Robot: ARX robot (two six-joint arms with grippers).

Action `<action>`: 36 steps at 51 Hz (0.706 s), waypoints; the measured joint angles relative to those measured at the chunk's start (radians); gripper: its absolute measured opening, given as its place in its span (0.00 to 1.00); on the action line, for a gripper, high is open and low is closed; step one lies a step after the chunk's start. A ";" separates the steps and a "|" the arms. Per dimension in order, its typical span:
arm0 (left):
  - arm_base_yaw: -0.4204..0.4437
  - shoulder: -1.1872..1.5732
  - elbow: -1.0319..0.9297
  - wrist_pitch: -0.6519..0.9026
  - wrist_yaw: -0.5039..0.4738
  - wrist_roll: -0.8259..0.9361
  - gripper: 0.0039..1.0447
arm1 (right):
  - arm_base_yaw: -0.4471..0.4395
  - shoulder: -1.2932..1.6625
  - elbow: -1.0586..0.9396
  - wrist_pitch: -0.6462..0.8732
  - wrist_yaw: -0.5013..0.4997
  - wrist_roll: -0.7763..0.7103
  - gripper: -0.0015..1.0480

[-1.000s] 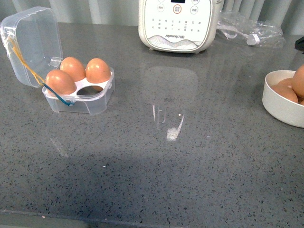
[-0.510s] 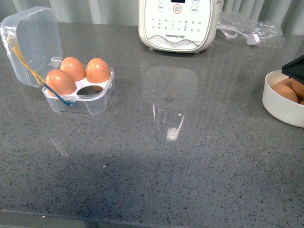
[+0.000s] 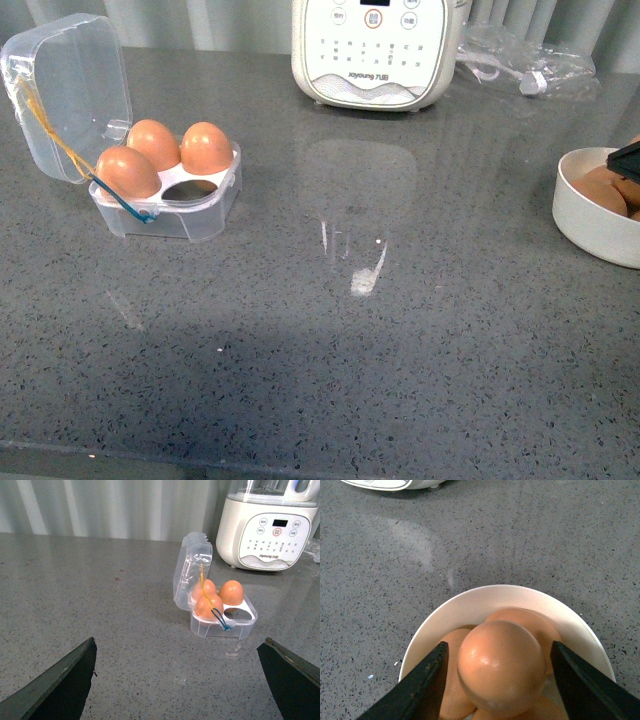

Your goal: Put egg into box

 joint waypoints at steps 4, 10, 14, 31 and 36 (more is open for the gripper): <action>0.000 0.000 0.000 0.000 0.000 0.000 0.94 | 0.001 0.000 0.000 0.000 0.002 0.000 0.48; 0.000 0.000 0.000 0.000 0.000 0.000 0.94 | 0.003 -0.001 0.000 0.000 0.002 -0.001 0.41; 0.000 0.000 0.000 0.000 0.000 0.000 0.94 | 0.008 -0.006 0.000 -0.002 0.006 -0.001 0.40; 0.000 0.000 0.000 0.000 0.000 0.000 0.94 | 0.074 -0.143 0.027 -0.075 0.038 -0.003 0.40; 0.000 0.000 0.000 0.000 0.000 0.000 0.94 | 0.098 -0.171 0.059 -0.084 0.051 -0.006 0.40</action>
